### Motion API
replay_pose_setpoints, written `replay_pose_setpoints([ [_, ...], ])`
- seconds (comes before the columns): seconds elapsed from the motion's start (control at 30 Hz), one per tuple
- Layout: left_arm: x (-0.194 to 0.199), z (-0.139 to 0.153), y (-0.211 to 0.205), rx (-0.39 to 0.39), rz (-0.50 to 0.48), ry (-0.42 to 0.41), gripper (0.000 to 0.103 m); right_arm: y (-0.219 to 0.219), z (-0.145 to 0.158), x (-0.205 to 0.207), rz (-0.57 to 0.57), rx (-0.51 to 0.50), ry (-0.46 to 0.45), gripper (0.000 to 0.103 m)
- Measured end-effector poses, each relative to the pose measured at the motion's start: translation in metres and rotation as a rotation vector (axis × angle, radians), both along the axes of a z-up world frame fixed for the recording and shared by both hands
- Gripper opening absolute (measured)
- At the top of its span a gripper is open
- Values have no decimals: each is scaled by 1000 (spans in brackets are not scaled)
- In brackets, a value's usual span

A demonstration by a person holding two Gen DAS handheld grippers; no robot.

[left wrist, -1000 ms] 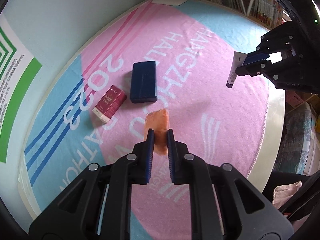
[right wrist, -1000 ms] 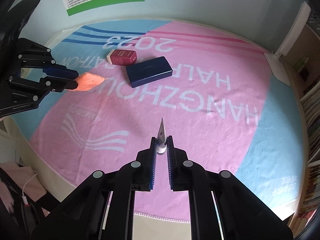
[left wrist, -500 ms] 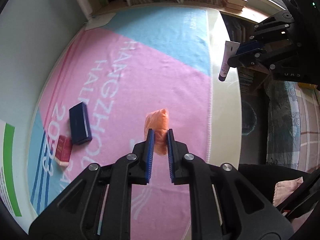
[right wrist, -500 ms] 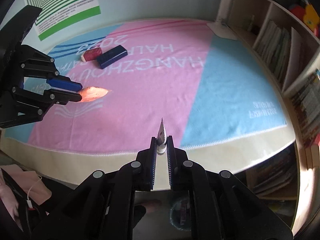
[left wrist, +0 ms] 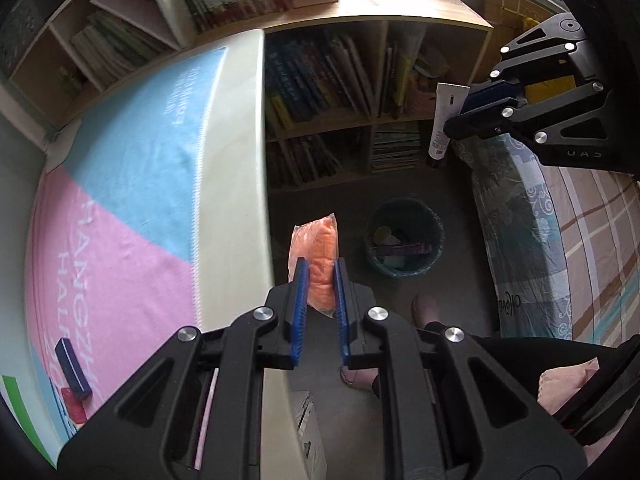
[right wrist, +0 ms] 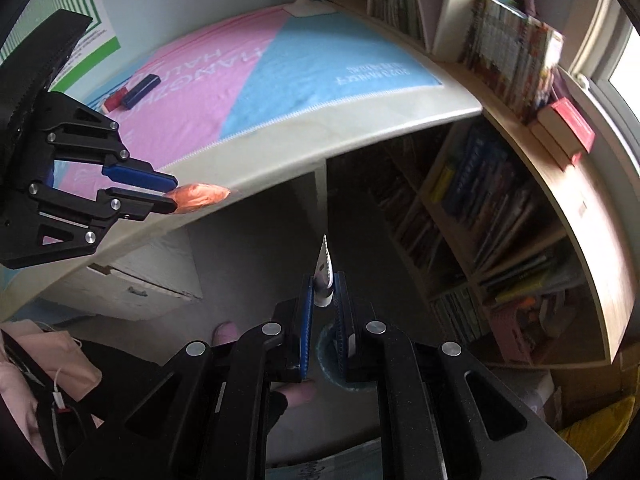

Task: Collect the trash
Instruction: 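Lift and carry the orange bag and white tube over the wastebasket with both tools, then open both tools to drop the bag and tube into the wastebasket, then move both tools back over the table toward the navy case and red box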

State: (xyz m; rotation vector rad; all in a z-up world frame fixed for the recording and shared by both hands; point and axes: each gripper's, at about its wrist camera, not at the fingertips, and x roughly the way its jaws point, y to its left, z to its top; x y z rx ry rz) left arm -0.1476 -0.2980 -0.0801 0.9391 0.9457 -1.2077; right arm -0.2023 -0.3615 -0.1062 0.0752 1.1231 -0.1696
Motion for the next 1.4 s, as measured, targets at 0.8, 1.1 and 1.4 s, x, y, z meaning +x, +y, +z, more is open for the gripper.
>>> replay_pose_setpoints([
  [0.8, -130, -67, -127, 133, -190, 77, 12, -95, -59, -133, -159, 156, 20, 15],
  [1.1, -127, -76, -147, 157, -171, 35, 69, -121, -63, -138, -196, 174, 10, 55],
  [1.4, -110, -73, -142, 157, -141, 32, 72, -128, -61, -133, -218, 174, 11, 57],
])
